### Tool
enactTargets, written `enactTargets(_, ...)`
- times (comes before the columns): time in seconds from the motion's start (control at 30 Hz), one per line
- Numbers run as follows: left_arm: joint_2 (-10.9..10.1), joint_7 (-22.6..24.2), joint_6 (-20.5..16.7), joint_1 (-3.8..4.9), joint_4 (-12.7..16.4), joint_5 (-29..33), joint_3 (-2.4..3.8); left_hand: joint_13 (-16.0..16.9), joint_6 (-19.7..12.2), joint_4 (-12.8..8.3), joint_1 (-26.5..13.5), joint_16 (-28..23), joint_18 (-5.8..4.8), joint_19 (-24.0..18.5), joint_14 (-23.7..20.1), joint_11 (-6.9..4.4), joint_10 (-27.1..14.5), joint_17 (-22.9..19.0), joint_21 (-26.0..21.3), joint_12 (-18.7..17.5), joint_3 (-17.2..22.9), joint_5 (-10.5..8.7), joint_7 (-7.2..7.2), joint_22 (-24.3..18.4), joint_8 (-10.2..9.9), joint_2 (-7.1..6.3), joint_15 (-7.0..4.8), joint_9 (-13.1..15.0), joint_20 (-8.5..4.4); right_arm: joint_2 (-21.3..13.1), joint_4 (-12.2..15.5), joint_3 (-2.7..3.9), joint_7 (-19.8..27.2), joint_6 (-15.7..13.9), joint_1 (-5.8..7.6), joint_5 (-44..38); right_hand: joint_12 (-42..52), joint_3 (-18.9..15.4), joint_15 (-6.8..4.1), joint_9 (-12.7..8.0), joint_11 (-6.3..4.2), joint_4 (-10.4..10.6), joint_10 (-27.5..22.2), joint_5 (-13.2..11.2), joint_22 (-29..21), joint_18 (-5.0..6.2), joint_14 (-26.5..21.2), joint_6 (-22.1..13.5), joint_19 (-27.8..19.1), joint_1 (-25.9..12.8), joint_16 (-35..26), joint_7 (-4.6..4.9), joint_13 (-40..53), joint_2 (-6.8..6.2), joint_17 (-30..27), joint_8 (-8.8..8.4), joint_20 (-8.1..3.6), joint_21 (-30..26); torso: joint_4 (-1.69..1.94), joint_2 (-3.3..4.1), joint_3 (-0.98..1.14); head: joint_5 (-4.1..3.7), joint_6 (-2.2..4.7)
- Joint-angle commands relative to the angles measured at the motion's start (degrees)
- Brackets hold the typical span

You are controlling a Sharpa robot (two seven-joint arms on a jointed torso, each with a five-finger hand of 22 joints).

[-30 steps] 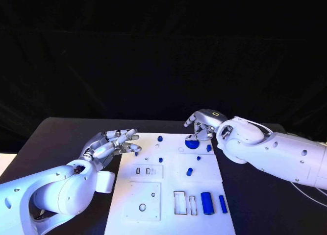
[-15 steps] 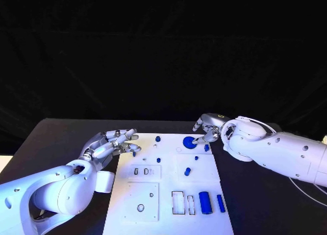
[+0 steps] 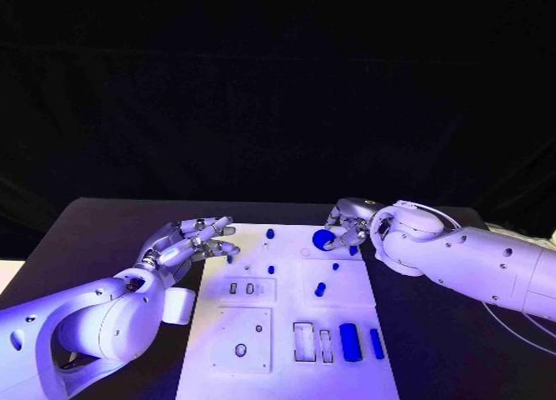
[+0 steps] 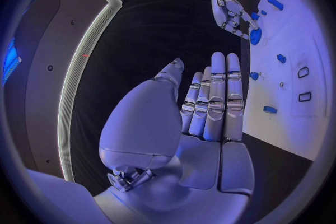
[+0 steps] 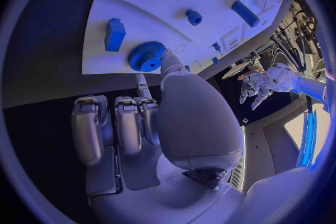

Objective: Assemble the parts on the task board

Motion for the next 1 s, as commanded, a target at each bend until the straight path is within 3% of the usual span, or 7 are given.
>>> enactTargets(0.03, 0.1, 0.1, 1.1, 0.07, 0.0, 0.1, 0.04, 0.0, -0.1, -0.3, -0.1, -0.2, 0.61, 0.1, -0.3, -0.14, -0.3, 0.1, -0.3, -0.4, -0.1, -0.27, 0.09, -0.1, -0.2, -0.22, 0.14, 0.0, 0.27, 0.2, -0.2, 0.00, 0.0, 1.2, -0.07, 0.1, 0.2, 0.3, 0.46, 0.1, 0.30, -0.5, 6.1, 0.4, 10.7, -1.16, 6.0, 0.7, 3.9, 0.2, 0.3, 0.04, 15.0, 1.04, 15.1, 0.32, 0.31, 0.2, 0.00, 0.00, -0.03, -0.02, -0.06)
enactTargets(0.5, 0.1, -0.1, 1.1, 0.07, 0.0, 0.1, 0.04, 0.0, -0.1, -0.4, -0.1, -0.2, 0.63, 0.0, -0.4, -0.15, -0.3, 0.2, -0.3, -0.4, -0.1, -0.26, 0.08, -0.1, -0.2, -0.18, 0.13, 0.0, 0.27, 1.1, -1.6, -0.01, 0.4, 1.5, -0.10, 0.5, 0.2, 2.2, 0.29, 0.1, 0.21, -1.8, 6.1, -0.1, 11.8, -1.39, 6.0, 2.3, 4.4, 0.8, 0.3, -0.11, 15.0, 3.94, 15.1, 0.83, 0.19, 0.7, 0.13, 0.04, -0.06, -0.27, -0.28)
enactTargets(1.0, 0.2, -0.2, 1.3, 0.06, -0.1, 0.1, 0.04, 0.0, -0.1, -0.4, 0.0, -0.2, 0.63, 0.0, -0.4, -0.15, -0.3, 0.2, -0.3, -0.4, -0.1, -0.26, 0.08, -0.1, -0.3, -0.18, 0.13, 0.0, 0.27, 2.0, -1.9, -0.09, -0.2, 2.8, -1.19, -7.0, 0.2, 2.4, 0.15, 0.1, 0.02, -2.5, 6.1, -0.6, 12.7, -1.59, 6.0, 3.1, 4.8, 0.6, 0.3, -0.34, 15.0, 3.45, 15.1, 0.92, 0.09, 1.1, 0.12, 0.06, -0.08, -0.26, -0.78)
